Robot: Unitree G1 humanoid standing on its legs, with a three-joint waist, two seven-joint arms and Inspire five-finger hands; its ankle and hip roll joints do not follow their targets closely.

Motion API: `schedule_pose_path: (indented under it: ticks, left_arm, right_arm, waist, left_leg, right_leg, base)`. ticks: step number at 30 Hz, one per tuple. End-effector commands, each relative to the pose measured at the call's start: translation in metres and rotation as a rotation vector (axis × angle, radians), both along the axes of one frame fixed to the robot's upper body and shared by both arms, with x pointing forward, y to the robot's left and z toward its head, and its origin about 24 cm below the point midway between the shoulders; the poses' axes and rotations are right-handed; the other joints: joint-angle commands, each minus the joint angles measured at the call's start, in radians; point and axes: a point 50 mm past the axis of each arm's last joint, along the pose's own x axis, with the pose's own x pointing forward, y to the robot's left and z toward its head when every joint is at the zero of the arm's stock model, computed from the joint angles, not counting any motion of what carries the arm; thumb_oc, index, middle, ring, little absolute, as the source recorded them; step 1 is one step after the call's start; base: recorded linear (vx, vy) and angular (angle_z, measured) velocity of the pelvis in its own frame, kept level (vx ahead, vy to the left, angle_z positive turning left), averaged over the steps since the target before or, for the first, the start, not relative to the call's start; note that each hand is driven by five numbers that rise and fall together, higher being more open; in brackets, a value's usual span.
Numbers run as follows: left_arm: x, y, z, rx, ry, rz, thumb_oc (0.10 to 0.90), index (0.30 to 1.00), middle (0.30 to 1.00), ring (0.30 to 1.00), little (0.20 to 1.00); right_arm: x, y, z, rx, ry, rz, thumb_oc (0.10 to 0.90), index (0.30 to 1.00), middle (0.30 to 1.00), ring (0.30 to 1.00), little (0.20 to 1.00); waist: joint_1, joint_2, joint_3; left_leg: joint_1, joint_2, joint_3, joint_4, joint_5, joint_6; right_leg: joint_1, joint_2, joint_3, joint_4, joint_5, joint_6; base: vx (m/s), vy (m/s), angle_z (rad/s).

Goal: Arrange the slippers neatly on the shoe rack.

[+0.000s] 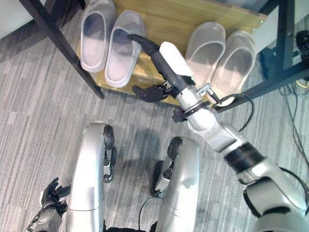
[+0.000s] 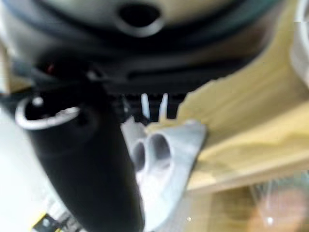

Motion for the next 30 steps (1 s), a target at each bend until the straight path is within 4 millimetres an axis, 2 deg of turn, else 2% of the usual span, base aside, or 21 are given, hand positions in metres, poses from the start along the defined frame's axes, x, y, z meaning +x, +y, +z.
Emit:
schedule_pose_path:
  ticks: [1, 5, 13, 18, 30]
  left_arm:
    - [-0.012, 0.018, 0.005, 0.095, 0.009, 0.047, 0.800, 0.900, 0.900, 0.900, 0.900]
    - [-0.009, 0.017, 0.006, 0.102, 0.002, 0.026, 0.800, 0.900, 0.900, 0.900, 0.900]
    - [-0.009, 0.013, 0.004, 0.080, -0.002, 0.003, 0.800, 0.900, 0.900, 0.900, 0.900]
    - [-0.012, 0.011, 0.002, 0.068, 0.004, -0.006, 0.800, 0.900, 0.900, 0.900, 0.900]
    - [-0.013, 0.015, 0.003, 0.075, 0.001, -0.004, 0.800, 0.900, 0.900, 0.900, 0.900]
  right_arm:
    - [-0.034, 0.007, 0.060, -0.003, -0.333, 0.107, 0.800, 0.900, 0.900, 0.900, 0.900]
    - [-0.042, 0.024, 0.051, -0.035, -0.244, 0.246, 0.800, 0.900, 0.900, 0.900, 0.900]
    - [-0.035, 0.035, 0.034, -0.022, -0.004, 0.390, 0.800, 0.900, 0.900, 0.900, 0.900]
    - [-0.025, 0.036, 0.029, -0.017, 0.058, 0.378, 0.800, 0.900, 0.900, 0.900, 0.900]
    - [-0.001, 0.029, 0.035, -0.001, 0.065, 0.276, 0.800, 0.900, 0.900, 0.900, 0.900]
  waist:
    - [0.038, 0.008, -0.030]
    - [0.040, 0.011, -0.030]
    - [0.048, 0.017, -0.030]
    - [0.056, 0.018, -0.030]
    - [0.064, 0.027, -0.030]
  left_leg:
    - [0.061, -0.002, -0.028, 0.057, -0.133, 0.013]
    - [0.061, -0.005, -0.028, 0.058, -0.128, 0.012]
    - [0.061, -0.006, -0.032, 0.057, -0.123, 0.009]
    - [0.061, -0.007, -0.031, 0.052, -0.120, 0.008]
    - [0.061, -0.007, -0.034, 0.049, -0.118, 0.006]
  right_leg:
    - [-0.008, -0.010, 0.033, 0.010, 0.039, -0.085]
    - [-0.008, -0.011, 0.029, 0.014, 0.037, -0.084]
    - [-0.008, -0.014, 0.028, 0.016, 0.036, -0.083]
    - [-0.008, -0.017, 0.029, 0.011, 0.039, -0.084]
    - [-0.008, -0.021, 0.030, 0.009, 0.042, -0.082]
  base:
    - [0.00, 0.000, 0.00]
    - [0.00, 0.000, 0.00]
    - [0.00, 0.000, 0.00]
    - [0.00, 0.000, 0.00]
    - [0.00, 0.000, 0.00]
